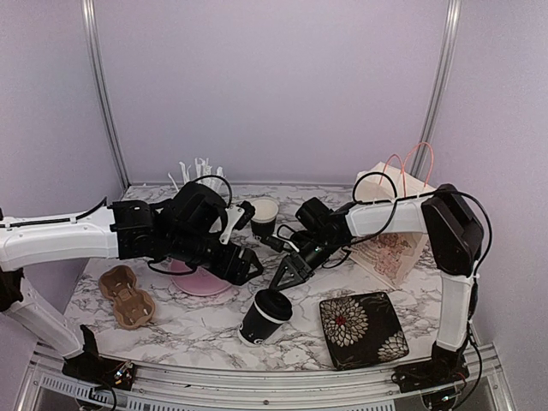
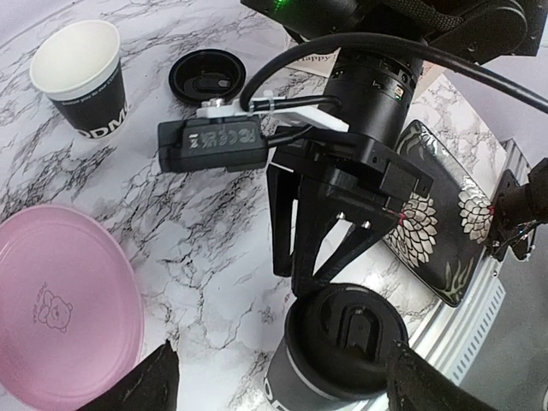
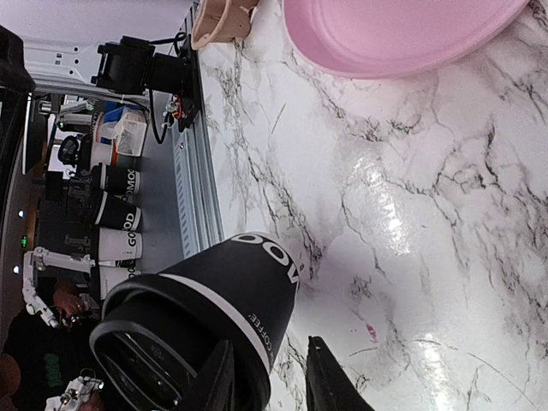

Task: Pack the takeout coffee

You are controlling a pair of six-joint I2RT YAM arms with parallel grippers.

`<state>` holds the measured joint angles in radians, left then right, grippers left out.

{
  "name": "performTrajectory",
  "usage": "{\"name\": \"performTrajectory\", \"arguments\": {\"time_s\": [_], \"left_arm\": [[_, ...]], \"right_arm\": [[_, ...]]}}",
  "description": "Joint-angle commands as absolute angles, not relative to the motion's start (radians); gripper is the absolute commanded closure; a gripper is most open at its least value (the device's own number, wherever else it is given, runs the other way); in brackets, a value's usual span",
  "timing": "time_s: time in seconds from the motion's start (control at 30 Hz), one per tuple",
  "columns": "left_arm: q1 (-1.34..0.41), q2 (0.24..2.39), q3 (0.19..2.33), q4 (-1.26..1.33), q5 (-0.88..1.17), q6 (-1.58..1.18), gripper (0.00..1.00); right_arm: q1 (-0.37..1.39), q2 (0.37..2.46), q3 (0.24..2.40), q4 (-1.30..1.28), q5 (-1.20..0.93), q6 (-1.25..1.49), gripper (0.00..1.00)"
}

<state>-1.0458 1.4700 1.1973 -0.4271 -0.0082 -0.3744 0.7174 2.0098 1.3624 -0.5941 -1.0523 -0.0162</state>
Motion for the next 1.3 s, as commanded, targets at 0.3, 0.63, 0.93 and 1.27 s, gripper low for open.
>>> {"name": "performTrajectory", "arguments": {"time_s": [0.3, 0.63, 0.93, 1.27], "left_arm": [[-1.287, 1.346, 0.844, -0.202, -0.085, -0.509, 0.06], [-1.4, 1.609, 1.022, -0.153, -0.145, -0.545, 0.01], [-1.4, 1.807, 1.183, -0.232, -0.133, -0.416, 0.02], [-1.379, 1.885, 1.219, -0.298, -0.066, -0.385, 0.11]], "right_arm": [[0.726, 1.984, 1.371, -0.606, -1.052, -0.044, 0.71], [0.663, 1.963, 1.396, -0.632, -1.003, -0.079, 0.62], [0.562, 1.883, 1.395, -0.642, -0.98, -0.1, 0.59], [0.53, 1.754, 1.37, -0.654, -0.893, -0.15, 0.55]]}}
